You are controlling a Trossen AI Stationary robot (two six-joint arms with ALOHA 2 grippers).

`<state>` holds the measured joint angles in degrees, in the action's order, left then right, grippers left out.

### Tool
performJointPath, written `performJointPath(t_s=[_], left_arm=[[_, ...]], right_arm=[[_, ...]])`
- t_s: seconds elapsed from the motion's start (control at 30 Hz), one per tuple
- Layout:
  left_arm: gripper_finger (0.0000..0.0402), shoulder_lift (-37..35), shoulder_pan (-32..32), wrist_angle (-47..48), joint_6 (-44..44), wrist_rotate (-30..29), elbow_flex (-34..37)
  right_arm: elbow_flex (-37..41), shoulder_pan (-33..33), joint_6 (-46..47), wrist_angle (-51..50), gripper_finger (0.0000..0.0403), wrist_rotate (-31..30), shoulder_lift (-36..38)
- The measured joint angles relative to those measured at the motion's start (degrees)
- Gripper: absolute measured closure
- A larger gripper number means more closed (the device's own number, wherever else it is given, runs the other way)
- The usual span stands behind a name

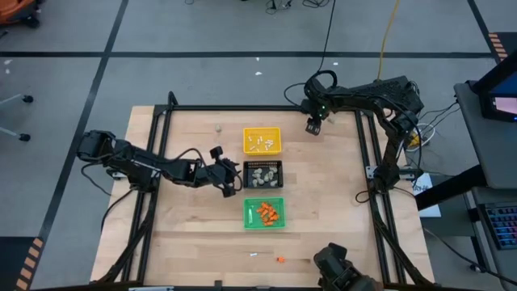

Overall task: Sort Halloween decoration
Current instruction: Put the white bone toy into the yellow basket

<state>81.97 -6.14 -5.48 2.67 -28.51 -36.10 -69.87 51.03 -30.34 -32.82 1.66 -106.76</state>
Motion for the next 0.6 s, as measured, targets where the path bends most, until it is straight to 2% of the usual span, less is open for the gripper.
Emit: performJointPath(t_s=[0.2,0.47,0.6], left_arm=[[0.0288,0.0,-0.1,0.0,0.0,0.0,0.0],[0.0288,0.0,-0.1,0.1,-0.1,-0.1,0.0],[0.0288,0.0,-0.1,0.1,-0.1,-0.2,0.0]], right_arm=[[0.0,0.1,-2.7,1.8,0.0243,0.0,-0.2],[-0.3,0.4,-3.4,1.3,0.0244,0.2,-4.3],[-0.2,0.4,-3.4,1.0,0.0257,0.2,-4.9]])
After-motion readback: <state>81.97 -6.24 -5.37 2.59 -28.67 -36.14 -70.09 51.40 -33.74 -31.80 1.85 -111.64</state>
